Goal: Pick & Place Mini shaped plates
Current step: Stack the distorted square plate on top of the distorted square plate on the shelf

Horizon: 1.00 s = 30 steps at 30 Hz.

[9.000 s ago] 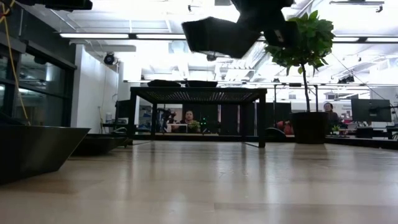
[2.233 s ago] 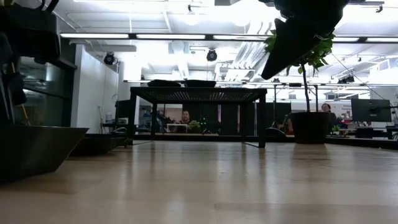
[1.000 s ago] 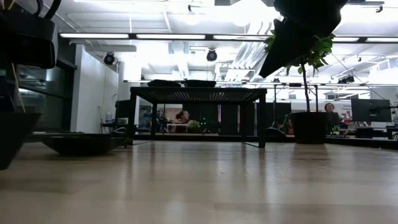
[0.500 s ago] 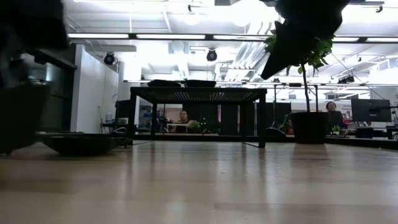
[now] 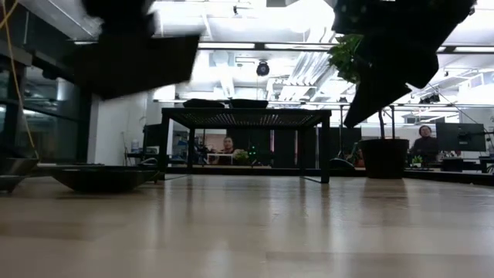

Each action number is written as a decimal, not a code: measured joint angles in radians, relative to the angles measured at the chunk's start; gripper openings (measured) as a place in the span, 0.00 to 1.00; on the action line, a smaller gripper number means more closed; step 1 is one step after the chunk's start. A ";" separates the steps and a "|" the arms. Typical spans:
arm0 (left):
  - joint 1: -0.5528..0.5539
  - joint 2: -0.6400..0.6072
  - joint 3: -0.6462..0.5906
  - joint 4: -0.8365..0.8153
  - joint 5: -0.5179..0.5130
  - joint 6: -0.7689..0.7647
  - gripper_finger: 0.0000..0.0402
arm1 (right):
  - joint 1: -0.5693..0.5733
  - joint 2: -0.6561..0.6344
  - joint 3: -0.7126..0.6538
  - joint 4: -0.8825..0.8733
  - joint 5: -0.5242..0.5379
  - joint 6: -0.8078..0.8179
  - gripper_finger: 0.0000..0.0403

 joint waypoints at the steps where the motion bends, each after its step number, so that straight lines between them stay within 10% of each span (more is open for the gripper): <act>1: 0.023 0.000 0.042 -0.035 0.007 0.044 0.00 | 0.002 0.000 -0.001 -0.002 0.000 0.009 0.27; 15: 0.390 0.000 0.493 -0.283 0.006 0.470 0.00 | 0.054 0.000 -0.001 0.008 0.029 0.120 0.27; 30: 0.872 0.023 0.522 -0.221 0.128 0.317 0.00 | 0.076 0.000 -0.001 0.044 0.037 0.164 0.27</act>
